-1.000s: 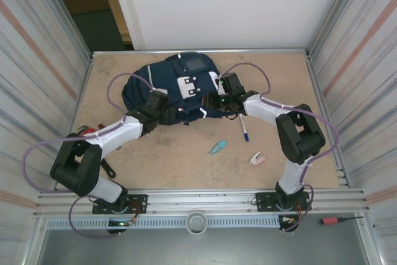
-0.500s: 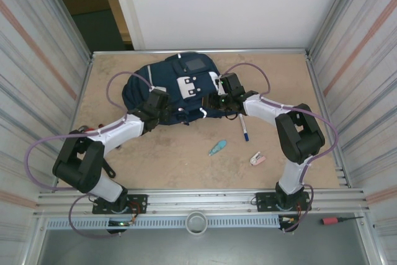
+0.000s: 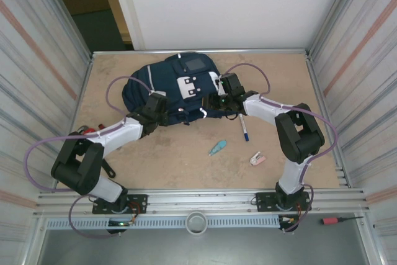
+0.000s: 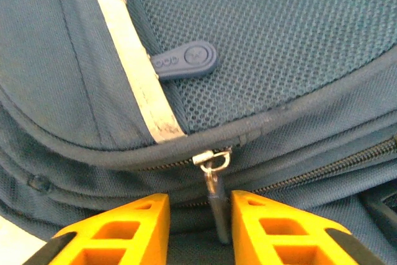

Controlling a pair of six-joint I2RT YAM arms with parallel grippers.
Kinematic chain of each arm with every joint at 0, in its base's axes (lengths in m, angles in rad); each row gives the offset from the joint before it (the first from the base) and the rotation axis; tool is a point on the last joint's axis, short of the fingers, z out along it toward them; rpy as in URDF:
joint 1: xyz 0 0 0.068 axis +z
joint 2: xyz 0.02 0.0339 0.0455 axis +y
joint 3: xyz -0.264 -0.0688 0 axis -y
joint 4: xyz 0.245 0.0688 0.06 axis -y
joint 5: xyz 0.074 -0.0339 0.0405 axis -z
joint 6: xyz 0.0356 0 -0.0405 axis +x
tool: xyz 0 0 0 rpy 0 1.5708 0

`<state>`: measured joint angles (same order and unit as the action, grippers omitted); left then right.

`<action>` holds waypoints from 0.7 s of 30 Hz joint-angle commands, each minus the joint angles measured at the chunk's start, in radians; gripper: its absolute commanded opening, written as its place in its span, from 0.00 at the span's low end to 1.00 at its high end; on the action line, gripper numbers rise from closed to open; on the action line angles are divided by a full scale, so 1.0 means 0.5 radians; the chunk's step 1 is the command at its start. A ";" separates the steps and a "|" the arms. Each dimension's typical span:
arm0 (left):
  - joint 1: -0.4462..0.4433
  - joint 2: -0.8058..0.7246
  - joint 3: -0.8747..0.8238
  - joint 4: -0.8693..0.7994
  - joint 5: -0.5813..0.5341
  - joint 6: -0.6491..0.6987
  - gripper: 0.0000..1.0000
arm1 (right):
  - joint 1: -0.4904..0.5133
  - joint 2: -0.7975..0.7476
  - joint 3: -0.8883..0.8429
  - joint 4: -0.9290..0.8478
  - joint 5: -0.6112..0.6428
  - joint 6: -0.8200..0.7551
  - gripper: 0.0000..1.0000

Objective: Pack the student bag

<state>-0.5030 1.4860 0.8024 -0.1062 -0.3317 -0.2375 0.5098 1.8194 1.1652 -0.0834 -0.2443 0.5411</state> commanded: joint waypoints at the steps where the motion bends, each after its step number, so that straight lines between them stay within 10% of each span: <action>1: 0.028 -0.053 -0.044 0.019 0.037 -0.005 0.26 | -0.011 0.004 0.045 -0.045 -0.033 0.008 0.52; 21: 0.089 0.096 0.100 0.179 0.209 0.052 0.19 | 0.005 -0.135 -0.061 -0.077 0.001 0.008 0.53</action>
<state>-0.4702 1.5143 0.8177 -0.0589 -0.2436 -0.2237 0.5102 1.7870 1.1557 -0.1024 -0.2401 0.5411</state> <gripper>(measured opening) 0.197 0.525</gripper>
